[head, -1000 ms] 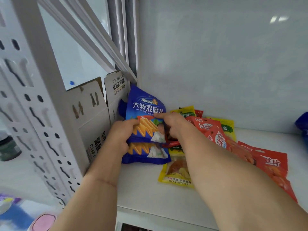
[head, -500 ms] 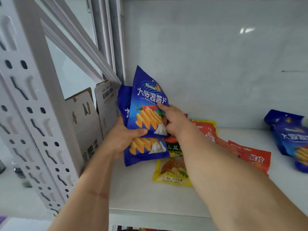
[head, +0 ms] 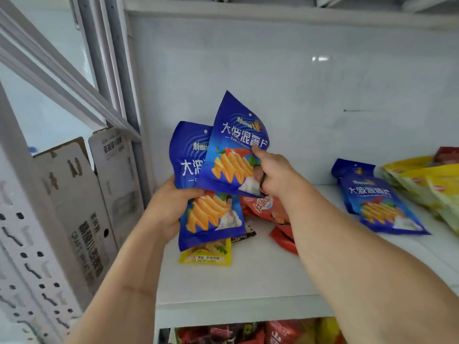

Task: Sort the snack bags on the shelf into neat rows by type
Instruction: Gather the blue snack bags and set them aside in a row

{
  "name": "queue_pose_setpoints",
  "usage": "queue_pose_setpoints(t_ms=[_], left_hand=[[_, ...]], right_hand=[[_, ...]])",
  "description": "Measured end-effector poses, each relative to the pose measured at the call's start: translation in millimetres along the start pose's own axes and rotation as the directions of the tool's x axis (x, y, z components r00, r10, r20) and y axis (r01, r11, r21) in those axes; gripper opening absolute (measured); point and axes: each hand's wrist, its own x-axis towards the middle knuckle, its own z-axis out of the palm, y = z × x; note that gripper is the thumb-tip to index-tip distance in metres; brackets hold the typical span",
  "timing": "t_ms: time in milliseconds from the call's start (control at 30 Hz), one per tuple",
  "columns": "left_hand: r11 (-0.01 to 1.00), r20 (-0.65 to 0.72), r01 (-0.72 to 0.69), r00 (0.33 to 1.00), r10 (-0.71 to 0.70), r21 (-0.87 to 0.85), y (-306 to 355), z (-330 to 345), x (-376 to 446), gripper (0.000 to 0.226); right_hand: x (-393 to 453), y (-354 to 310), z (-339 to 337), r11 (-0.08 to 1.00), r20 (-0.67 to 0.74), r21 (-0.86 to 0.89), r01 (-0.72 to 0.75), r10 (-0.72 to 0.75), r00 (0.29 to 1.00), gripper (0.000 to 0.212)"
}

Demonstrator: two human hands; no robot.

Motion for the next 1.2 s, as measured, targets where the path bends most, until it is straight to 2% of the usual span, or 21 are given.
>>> queue_pose_setpoints(t_ms=[200,400,500,667,767,867,967,1067,1200], left_hand=[[0.999,-0.067,0.039,0.997,-0.036,0.038,-25,70,-20,0.022],[0.990,-0.152,0.120,0.982,-0.109,0.068,-45,140,-47,0.017],[0.988,-0.152,0.136,0.981,-0.123,0.077,-55,173,-60,0.015],[0.982,-0.153,0.178,0.974,-0.166,0.068,-70,209,-69,0.024],[0.980,-0.137,0.193,0.973,-0.184,0.058,-76,225,-65,0.023],[0.977,-0.104,0.207,0.974,-0.201,0.049,-85,238,-57,0.028],[0.977,-0.085,0.213,0.974,-0.210,0.028,-95,252,-49,0.040],[0.969,-0.083,0.245,0.967,-0.242,0.031,-107,266,-48,0.029],[0.960,-0.078,0.275,0.960,-0.271,0.054,-113,283,-52,0.020]], right_hand=[[-26,-11,-113,0.996,-0.135,-0.056,0.067,-0.074,0.988,0.037],[-47,-7,-234,0.994,-0.223,-0.099,0.042,-0.063,0.973,0.039],[-47,-5,-285,0.991,-0.248,-0.133,0.028,-0.060,0.967,0.054],[-57,-10,-332,0.991,-0.259,-0.130,0.027,-0.060,0.964,0.048],[-59,-14,-355,0.977,-0.339,-0.214,0.021,-0.094,0.936,0.035],[-56,-9,-372,0.940,-0.413,-0.340,-0.011,-0.139,0.900,0.037],[-49,-5,-386,0.937,-0.436,-0.350,-0.011,-0.152,0.887,0.036],[-38,0,-395,0.913,-0.426,-0.407,-0.028,-0.163,0.890,0.036],[-16,6,-403,0.919,-0.398,-0.393,-0.040,-0.131,0.908,0.038]])
